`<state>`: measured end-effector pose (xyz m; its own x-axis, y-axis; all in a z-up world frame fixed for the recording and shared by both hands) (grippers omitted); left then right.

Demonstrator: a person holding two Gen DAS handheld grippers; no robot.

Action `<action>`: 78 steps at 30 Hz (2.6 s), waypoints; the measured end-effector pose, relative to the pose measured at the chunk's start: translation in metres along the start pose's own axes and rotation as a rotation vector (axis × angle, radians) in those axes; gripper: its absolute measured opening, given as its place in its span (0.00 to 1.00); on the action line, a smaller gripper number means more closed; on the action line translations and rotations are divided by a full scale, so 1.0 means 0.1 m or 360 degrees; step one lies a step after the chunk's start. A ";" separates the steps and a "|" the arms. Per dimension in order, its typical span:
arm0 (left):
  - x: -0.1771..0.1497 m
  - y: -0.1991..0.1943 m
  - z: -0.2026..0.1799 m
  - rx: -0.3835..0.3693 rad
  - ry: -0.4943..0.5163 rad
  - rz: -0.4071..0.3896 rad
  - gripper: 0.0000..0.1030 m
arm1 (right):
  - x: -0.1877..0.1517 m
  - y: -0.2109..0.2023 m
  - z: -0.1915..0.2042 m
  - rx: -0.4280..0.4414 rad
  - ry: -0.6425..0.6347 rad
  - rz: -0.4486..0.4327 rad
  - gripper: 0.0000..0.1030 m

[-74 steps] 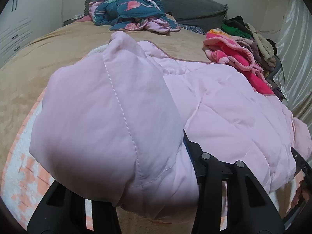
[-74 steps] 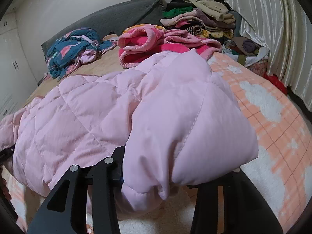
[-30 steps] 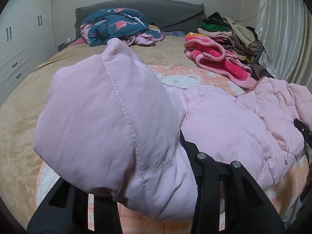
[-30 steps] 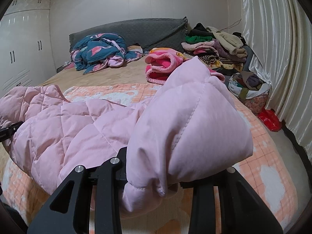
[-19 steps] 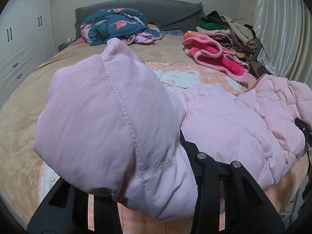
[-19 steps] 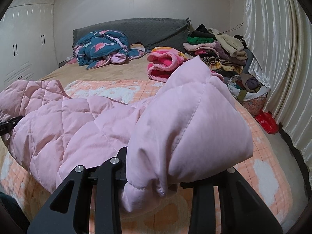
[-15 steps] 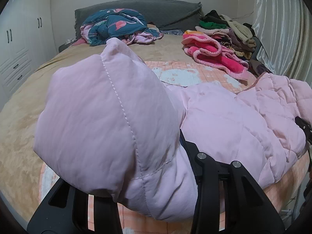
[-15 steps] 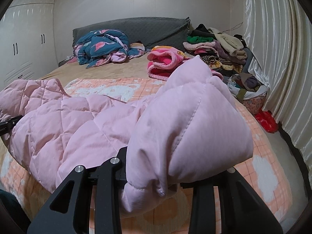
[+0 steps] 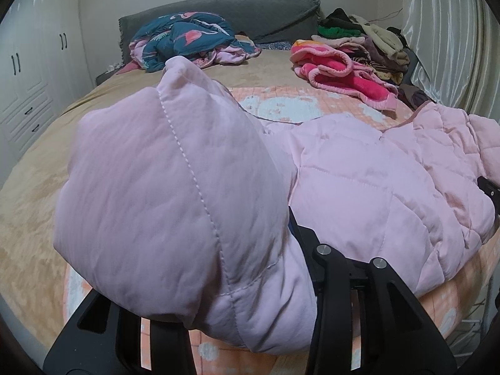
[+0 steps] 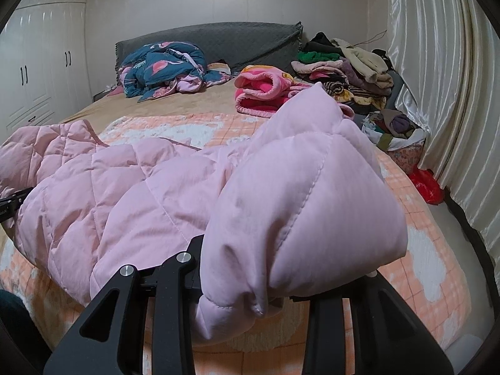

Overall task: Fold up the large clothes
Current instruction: 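Lift the jacket edge with both grippers and fold it over the rest, then lay the folded jacket down and open both grippers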

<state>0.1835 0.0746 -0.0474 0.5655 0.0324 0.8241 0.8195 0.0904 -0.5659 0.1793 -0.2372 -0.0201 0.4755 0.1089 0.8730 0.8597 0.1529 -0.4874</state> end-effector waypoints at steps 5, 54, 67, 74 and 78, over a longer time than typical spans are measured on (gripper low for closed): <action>-0.03 -0.02 0.01 -0.0008 -0.0011 -0.0002 0.30 | -0.02 -0.01 -0.01 -0.0001 -0.0004 -0.0010 0.31; -0.42 -0.12 0.24 -0.0039 -0.0230 0.0175 0.68 | -0.48 0.11 -0.40 -0.0173 0.0471 0.0341 0.95; -0.36 -0.89 0.22 0.0010 -0.0172 0.0020 0.91 | -0.19 -0.98 -0.13 -0.0077 0.0280 0.0039 0.96; -0.31 -1.32 0.03 -0.0053 -0.0152 -0.0085 0.91 | 0.04 -1.41 0.14 0.0003 0.0139 -0.0114 0.96; -0.26 -1.48 -0.08 -0.0095 -0.0141 -0.0129 0.91 | 0.06 -1.60 0.28 0.0037 0.0086 -0.0165 0.96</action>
<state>0.0485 0.0520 0.0146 0.4892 0.1152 0.8645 0.8676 0.0368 -0.4958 0.0396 -0.2331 0.0629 0.3940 0.0381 0.9183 0.9006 0.1837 -0.3940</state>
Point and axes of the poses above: each gripper's, at about its wrist camera, not at the fingertips, and y roughly the way its jaws point, z to its left, x to its top, the point moved 4 cm from there along y, roughly the way its jaws point, and after that the axes turned 8 degrees about -z, right-handed, at the moved point
